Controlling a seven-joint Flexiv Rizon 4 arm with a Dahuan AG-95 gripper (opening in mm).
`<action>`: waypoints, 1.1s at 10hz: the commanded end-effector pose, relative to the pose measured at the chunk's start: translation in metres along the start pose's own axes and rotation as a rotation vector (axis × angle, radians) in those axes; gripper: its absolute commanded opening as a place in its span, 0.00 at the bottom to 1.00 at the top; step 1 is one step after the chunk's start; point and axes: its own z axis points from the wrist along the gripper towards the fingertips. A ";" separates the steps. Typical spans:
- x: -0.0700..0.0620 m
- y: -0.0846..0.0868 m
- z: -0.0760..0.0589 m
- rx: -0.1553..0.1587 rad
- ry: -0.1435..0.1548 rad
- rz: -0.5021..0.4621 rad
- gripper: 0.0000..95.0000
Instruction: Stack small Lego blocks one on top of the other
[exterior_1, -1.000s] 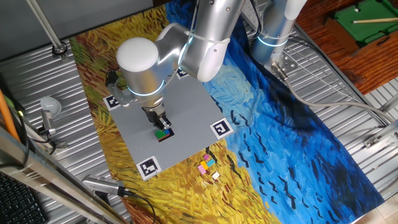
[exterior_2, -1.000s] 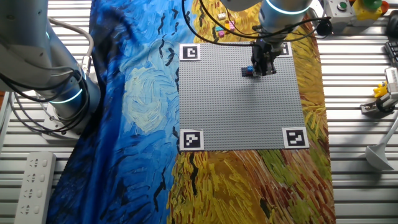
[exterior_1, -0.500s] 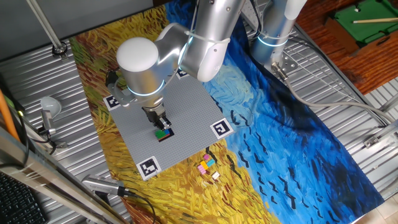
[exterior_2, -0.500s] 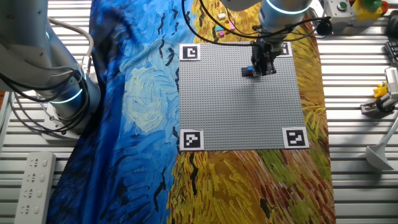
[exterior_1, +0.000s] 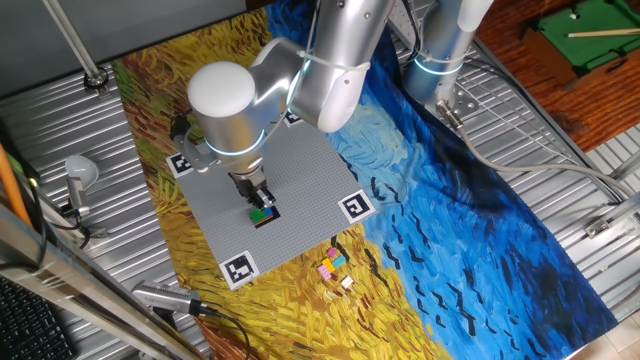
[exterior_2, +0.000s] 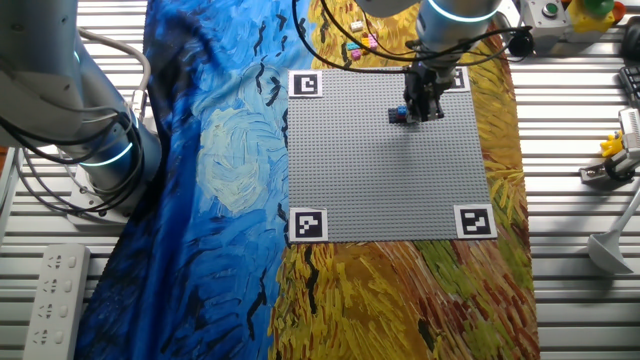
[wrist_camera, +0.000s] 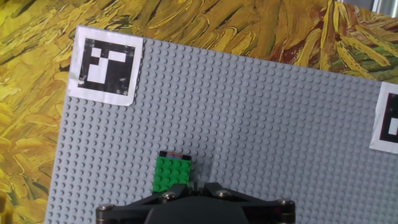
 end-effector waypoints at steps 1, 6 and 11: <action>0.001 0.000 0.000 0.000 -0.001 0.001 0.00; 0.001 0.000 0.001 -0.004 -0.003 0.003 0.00; 0.000 0.001 0.001 -0.006 -0.005 0.010 0.00</action>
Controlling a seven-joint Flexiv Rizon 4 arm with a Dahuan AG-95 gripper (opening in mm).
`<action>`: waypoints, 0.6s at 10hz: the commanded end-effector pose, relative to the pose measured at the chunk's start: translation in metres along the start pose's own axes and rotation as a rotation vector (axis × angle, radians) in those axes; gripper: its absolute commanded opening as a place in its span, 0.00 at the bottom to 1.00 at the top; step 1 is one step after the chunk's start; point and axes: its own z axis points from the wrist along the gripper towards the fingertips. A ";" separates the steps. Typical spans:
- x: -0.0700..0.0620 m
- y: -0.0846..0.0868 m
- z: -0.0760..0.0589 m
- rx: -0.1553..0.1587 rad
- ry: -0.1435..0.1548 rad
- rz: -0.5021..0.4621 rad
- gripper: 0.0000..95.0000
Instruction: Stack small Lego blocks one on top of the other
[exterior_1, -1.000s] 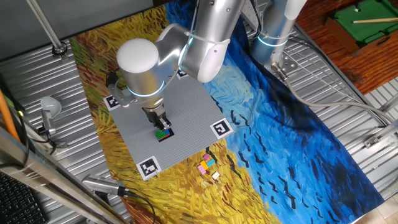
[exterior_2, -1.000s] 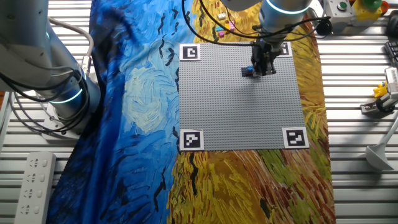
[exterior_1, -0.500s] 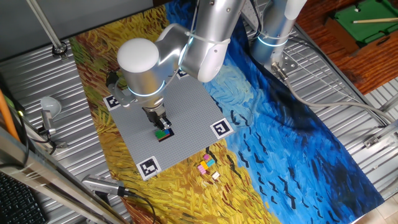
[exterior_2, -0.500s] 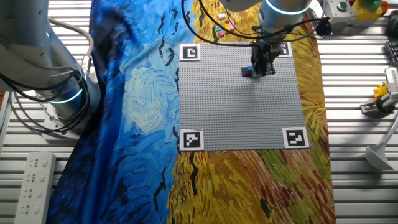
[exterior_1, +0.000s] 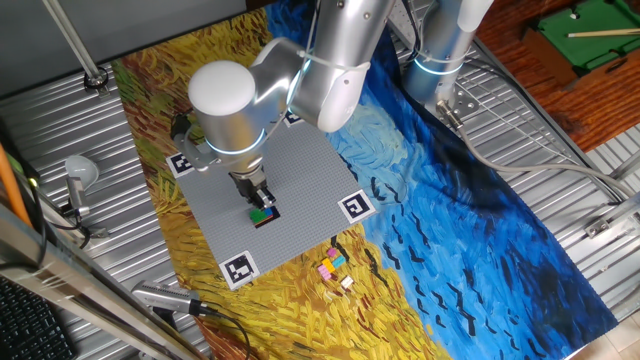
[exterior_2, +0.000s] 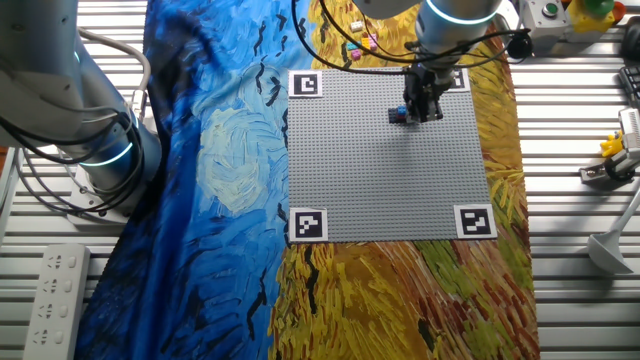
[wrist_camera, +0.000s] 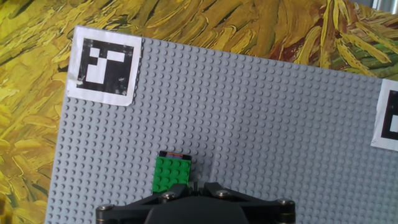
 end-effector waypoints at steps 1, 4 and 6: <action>0.000 0.000 0.000 0.002 -0.001 -0.001 0.00; 0.000 0.000 0.000 0.008 -0.002 -0.023 0.00; 0.001 -0.002 -0.001 0.011 -0.004 -0.038 0.00</action>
